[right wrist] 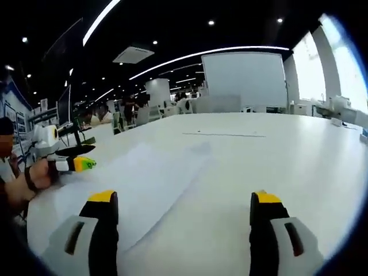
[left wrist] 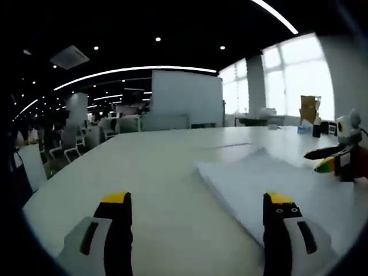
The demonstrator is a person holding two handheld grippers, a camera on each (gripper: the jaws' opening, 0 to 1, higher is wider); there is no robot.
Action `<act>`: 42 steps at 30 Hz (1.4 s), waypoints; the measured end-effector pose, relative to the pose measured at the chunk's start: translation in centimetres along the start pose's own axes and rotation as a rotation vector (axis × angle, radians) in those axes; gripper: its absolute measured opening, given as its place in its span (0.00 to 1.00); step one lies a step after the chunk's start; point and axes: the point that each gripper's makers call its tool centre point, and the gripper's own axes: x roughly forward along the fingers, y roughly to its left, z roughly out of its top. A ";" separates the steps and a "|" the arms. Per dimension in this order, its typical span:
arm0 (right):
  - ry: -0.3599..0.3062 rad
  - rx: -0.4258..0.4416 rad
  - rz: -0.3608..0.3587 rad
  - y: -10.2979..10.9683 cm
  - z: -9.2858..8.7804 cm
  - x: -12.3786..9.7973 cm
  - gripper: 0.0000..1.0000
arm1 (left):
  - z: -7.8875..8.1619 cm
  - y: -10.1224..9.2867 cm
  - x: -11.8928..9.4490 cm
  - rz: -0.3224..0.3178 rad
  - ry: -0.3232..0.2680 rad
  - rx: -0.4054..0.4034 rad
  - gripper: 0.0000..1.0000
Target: Organize the stack of printing papers by aligning and flattening the scattered papers on the table
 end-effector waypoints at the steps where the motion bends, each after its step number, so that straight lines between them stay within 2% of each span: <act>1: 0.001 -0.001 -0.001 0.0 -0.1 -0.3 0.90 | -0.1 0.0 -0.2 -0.003 0.002 -0.002 0.97; 14: 0.026 -0.005 0.001 0.3 -1.5 -5.5 0.90 | -0.9 0.1 -4.1 -0.056 0.042 0.009 0.97; 20: 0.037 0.001 -0.004 0.2 -1.8 -8.0 0.90 | -1.1 -0.1 -6.0 -0.085 0.081 0.027 0.97; 25: 0.025 0.018 0.001 0.0 -1.0 -10.0 0.90 | -1.1 0.2 -7.5 -0.088 0.109 0.051 0.97; 29: 0.030 0.000 -0.003 -0.1 -0.2 -11.7 0.90 | -0.7 0.4 -8.6 -0.090 0.115 0.043 0.97; 34: 0.009 0.016 0.012 0.0 1.0 -13.6 0.90 | 0.2 0.7 -10.1 -0.093 0.119 0.035 0.97; 39: 0.009 0.038 0.025 0.0 1.4 -14.9 0.90 | 1.0 1.0 -11.3 -0.099 0.128 0.036 0.97; 42: 0.028 0.024 0.026 0.0 1.2 -15.5 0.90 | 0.9 0.7 -12.0 -0.128 0.171 0.038 0.97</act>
